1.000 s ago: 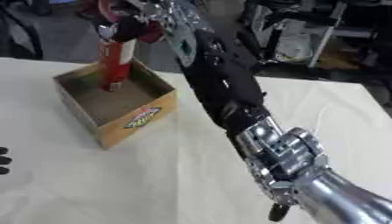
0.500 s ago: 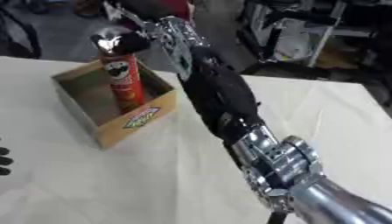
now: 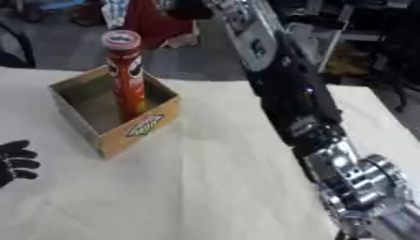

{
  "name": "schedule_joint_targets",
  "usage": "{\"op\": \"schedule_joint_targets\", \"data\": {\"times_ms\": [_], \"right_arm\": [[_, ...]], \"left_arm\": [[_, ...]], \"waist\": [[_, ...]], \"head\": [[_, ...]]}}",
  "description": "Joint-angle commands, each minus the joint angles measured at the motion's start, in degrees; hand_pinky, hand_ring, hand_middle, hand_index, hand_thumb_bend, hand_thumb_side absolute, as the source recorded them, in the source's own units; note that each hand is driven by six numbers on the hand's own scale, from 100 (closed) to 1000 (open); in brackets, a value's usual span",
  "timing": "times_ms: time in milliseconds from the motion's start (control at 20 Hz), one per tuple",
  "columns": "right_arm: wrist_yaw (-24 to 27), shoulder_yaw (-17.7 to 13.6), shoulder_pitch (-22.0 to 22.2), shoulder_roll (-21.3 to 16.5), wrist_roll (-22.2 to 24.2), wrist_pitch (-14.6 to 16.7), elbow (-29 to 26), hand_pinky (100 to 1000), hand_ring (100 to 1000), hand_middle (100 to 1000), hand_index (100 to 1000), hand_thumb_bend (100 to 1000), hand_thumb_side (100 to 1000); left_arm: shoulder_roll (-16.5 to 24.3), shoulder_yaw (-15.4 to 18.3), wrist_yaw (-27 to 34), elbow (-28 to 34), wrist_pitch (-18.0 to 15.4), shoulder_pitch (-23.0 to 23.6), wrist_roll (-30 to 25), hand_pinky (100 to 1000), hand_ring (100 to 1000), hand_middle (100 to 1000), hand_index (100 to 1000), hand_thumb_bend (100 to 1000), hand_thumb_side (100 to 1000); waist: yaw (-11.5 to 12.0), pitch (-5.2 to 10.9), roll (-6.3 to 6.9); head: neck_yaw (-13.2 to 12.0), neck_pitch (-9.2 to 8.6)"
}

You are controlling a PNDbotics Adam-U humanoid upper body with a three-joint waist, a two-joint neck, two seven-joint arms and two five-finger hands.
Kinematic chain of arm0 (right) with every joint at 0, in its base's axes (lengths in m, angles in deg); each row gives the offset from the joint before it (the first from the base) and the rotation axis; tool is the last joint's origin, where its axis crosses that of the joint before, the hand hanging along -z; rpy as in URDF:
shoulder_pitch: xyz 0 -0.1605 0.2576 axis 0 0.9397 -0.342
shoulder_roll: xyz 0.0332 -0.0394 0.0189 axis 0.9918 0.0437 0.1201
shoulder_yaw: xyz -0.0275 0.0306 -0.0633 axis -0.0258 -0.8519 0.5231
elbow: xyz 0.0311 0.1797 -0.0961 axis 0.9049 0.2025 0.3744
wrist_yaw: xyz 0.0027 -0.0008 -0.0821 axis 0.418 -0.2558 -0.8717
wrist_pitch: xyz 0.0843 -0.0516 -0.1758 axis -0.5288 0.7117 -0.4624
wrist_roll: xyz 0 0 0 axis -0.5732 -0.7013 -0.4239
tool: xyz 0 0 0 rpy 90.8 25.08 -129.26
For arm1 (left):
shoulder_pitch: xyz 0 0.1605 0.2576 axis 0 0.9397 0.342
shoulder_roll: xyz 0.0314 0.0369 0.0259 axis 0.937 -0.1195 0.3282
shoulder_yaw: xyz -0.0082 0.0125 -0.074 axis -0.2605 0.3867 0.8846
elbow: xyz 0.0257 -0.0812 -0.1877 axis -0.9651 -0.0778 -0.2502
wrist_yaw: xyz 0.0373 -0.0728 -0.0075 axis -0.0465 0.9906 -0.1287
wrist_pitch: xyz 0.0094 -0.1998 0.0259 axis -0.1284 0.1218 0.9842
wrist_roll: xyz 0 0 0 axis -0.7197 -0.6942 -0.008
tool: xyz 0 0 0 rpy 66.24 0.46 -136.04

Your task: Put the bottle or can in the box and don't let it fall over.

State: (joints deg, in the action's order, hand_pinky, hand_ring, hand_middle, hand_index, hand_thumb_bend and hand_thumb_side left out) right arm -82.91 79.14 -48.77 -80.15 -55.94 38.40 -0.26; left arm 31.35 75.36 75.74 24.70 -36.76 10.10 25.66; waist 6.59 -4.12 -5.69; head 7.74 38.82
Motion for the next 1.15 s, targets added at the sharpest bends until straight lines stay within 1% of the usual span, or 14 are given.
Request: {"op": "schedule_joint_targets", "data": {"times_ms": [50,100,150,200,250,300,400,550,650,750,800,850,950,1150], "right_arm": [[11.4,-1.12,6.74,-4.73,-1.03,-3.75,-12.99,739,786,817,965,100,393],[13.9,-1.76,10.69,-5.15,-1.49,-4.89,-16.05,732,778,811,961,100,415],[15.84,-2.55,14.76,-5.14,-2.05,-5.76,-18.74,720,764,798,952,100,471],[17.22,-3.3,18.3,-4.89,-2.61,-6.3,-21.16,719,763,797,951,100,478],[18.02,-4.05,21.54,-4.29,-3.04,-6.79,-23.08,711,757,790,947,100,540],[18.3,-4.95,25.08,-3.11,-3.62,-7.08,-24.62,707,755,784,943,100,570],[18.06,-6.09,31.61,-0.06,-4.77,-7.41,-26.58,697,754,772,937,100,672],[17.79,-5.93,39.36,3.99,-5.3,-7.3,-27.33,682,746,763,934,100,762],[17.86,-5.66,41.79,5.44,-5.16,-6.86,-27.34,682,746,763,934,100,762],[17.88,-5.61,42.41,5.8,-5.09,-6.64,-27.29,682,746,763,934,100,762],[18.06,-5.74,42.78,6.13,-5.16,-6.75,-26.99,667,721,756,932,100,846],[18.47,-5.8,43.67,7.0,-5.22,-7.24,-26.14,664,715,752,931,100,854],[18.2,-5.96,46.13,9.44,-5.54,-8.25,-23.77,661,707,745,929,100,857],[15.42,-5.98,50.67,11.87,-6.74,-6.22,-22.56,658,700,741,927,100,857]], "left_arm": [[0.8,1.12,-0.63,0.28,-0.11,0.33,1.01,616,647,628,804,492,951],[0.86,1.41,-0.79,0.2,-0.13,0.68,1.31,616,648,629,804,492,951],[0.89,1.73,-0.92,0.15,-0.16,0.98,1.69,615,648,629,804,491,951],[0.93,2.01,-1.04,0.13,-0.2,1.23,2.06,615,648,629,804,491,951],[0.99,2.27,-1.15,0.11,-0.23,1.45,2.43,615,649,630,803,491,950],[1.1,2.57,-1.26,0.13,-0.27,1.69,2.86,615,649,630,803,491,949],[1.33,2.99,-1.44,0.27,-0.42,2.15,3.61,615,650,631,803,490,949],[1.42,3.03,-1.69,0.23,-0.51,2.54,4.06,615,651,632,804,488,950],[1.44,3.0,-1.86,0.17,-0.56,2.63,4.16,615,651,632,804,488,950],[1.44,2.98,-1.94,0.14,-0.59,2.66,4.21,615,651,632,804,488,950],[1.36,2.95,-1.95,0.17,-0.66,2.69,4.23,615,655,634,804,485,951],[1.24,3.05,-1.98,0.26,-0.79,2.64,4.38,615,655,635,804,485,950],[1.19,3.12,-2.0,0.38,-1.03,2.84,4.62,615,656,635,804,484,950],[1.08,2.89,-2.02,0.27,-1.27,3.62,4.75,615,656,635,804,483,951]], "waist": [[-1.19,1.5,0.15],[-1.92,1.68,0.11],[-2.59,1.75,0.13],[-3.11,1.78,0.16],[-3.6,1.75,0.21],[-4.14,1.75,0.25],[-5.22,1.66,0.35],[-6.37,1.42,0.59],[-6.66,1.39,0.66],[-6.73,1.39,0.68],[-7.01,1.12,0.92],[-7.76,0.68,1.22],[-8.52,0.68,1.5],[-8.85,1.06,1.87]], "head": [[-3.66,1.68],[-4.79,2.22],[-5.77,2.64],[-6.44,2.92],[-7.04,3.13],[-7.64,3.37],[-8.56,3.55],[-9.5,4.05],[-9.83,4.35],[-9.91,4.42],[-10.05,4.67],[-10.42,4.74],[-10.7,5.13],[-10.13,5.29]]}}
